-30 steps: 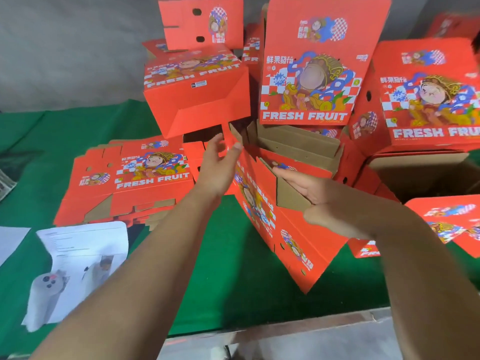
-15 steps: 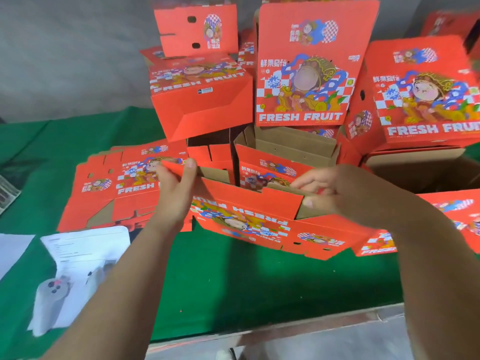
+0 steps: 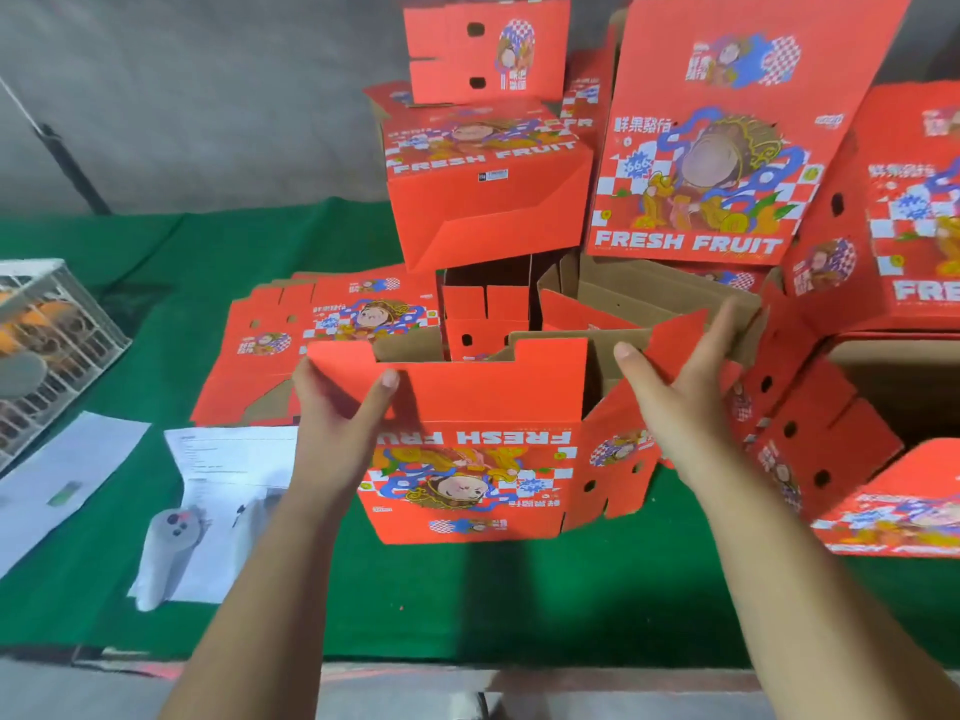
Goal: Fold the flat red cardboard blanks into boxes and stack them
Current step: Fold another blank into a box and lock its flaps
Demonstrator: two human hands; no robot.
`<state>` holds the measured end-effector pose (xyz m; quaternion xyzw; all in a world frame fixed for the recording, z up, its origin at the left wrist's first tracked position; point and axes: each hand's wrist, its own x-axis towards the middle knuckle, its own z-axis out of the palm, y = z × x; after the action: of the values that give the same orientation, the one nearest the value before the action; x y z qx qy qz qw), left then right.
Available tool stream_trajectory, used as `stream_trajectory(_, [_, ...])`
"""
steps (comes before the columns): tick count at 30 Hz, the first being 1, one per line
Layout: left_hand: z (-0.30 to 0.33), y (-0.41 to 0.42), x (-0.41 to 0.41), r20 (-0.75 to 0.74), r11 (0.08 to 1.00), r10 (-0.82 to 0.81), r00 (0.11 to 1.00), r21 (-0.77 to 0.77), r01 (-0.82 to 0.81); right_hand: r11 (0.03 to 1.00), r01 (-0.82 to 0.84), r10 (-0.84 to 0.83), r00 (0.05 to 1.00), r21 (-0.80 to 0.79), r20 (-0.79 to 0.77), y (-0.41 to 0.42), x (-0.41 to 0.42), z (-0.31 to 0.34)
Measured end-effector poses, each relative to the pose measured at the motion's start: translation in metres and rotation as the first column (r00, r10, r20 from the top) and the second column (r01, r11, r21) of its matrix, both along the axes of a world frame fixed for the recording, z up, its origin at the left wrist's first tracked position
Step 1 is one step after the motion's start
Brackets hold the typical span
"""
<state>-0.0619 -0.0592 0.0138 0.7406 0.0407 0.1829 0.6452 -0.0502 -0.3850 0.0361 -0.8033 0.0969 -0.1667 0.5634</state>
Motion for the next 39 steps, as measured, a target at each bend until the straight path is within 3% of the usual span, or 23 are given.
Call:
stream_trajectory(4, [-0.005,-0.011,-0.006,0.08,0.995,-0.104,0.991,0.017,0.103,0.964,-0.138,0.144,0.99,0.228,-0.008,0.006,0.004,0.001])
stream_trajectory(7, [-0.004,-0.026,-0.01,0.135,0.995,-0.06,0.989,-0.065,0.069,0.886,-0.249,0.237,0.968,0.392,0.079,0.015,0.003,0.002])
stream_trajectory(11, [0.005,-0.006,-0.015,0.082,0.983,-0.092,0.992,-0.153,0.104,0.912,-0.334,0.313,0.942,0.237,0.124,0.011,0.008,0.007])
stream_trajectory(13, [0.005,0.016,-0.022,-0.011,0.991,-0.092,0.996,-0.098,0.09,0.921,-0.27,0.226,0.957,0.28,0.181,0.017,0.009,0.002])
stream_trajectory(17, [0.009,0.033,-0.042,-0.239,0.966,-0.212,0.948,0.095,0.24,0.899,-0.11,0.006,0.971,0.423,0.24,0.034,0.01,-0.007])
stream_trajectory(19, [0.012,0.033,-0.04,-0.236,0.963,-0.219,0.947,0.105,0.248,0.877,-0.081,-0.042,0.969,0.474,0.244,0.038,0.019,-0.004])
stream_trajectory(22, [0.024,0.025,-0.026,-0.228,0.97,-0.228,0.947,0.033,0.242,0.9,-0.068,-0.004,0.987,0.43,0.162,0.042,0.032,-0.001])
stream_trajectory(24, [0.028,0.017,-0.016,-0.203,0.975,-0.206,0.957,0.042,0.219,0.945,-0.078,0.082,0.997,0.318,0.0,0.036,0.035,-0.005])
stream_trajectory(27, [0.021,0.008,-0.006,-0.142,0.967,-0.086,0.986,0.227,0.117,0.968,-0.076,0.127,0.97,0.238,-0.208,0.01,0.028,-0.012])
stream_trajectory(31, [0.006,0.005,-0.002,-0.212,0.893,0.219,0.953,0.437,-0.108,0.912,0.013,0.097,0.964,0.41,-0.247,0.003,0.011,-0.019])
stream_trajectory(33, [0.002,0.001,0.002,-0.158,0.789,0.304,0.939,0.594,-0.155,0.947,0.01,0.043,0.987,0.322,-0.157,0.021,0.003,-0.019])
stream_trajectory(36, [-0.001,-0.006,0.012,-0.032,0.706,0.303,0.952,0.679,-0.202,0.994,-0.077,0.077,0.997,0.076,0.006,0.05,-0.009,-0.016])
stream_trajectory(38, [-0.005,-0.009,0.016,0.094,0.717,0.262,0.96,0.648,-0.259,0.974,-0.151,0.143,0.988,-0.172,-0.053,0.058,-0.016,-0.021])
stream_trajectory(39, [-0.007,-0.01,0.018,0.126,0.79,0.225,0.966,0.556,-0.257,0.946,-0.163,0.143,0.986,-0.281,-0.09,0.058,-0.019,-0.023])
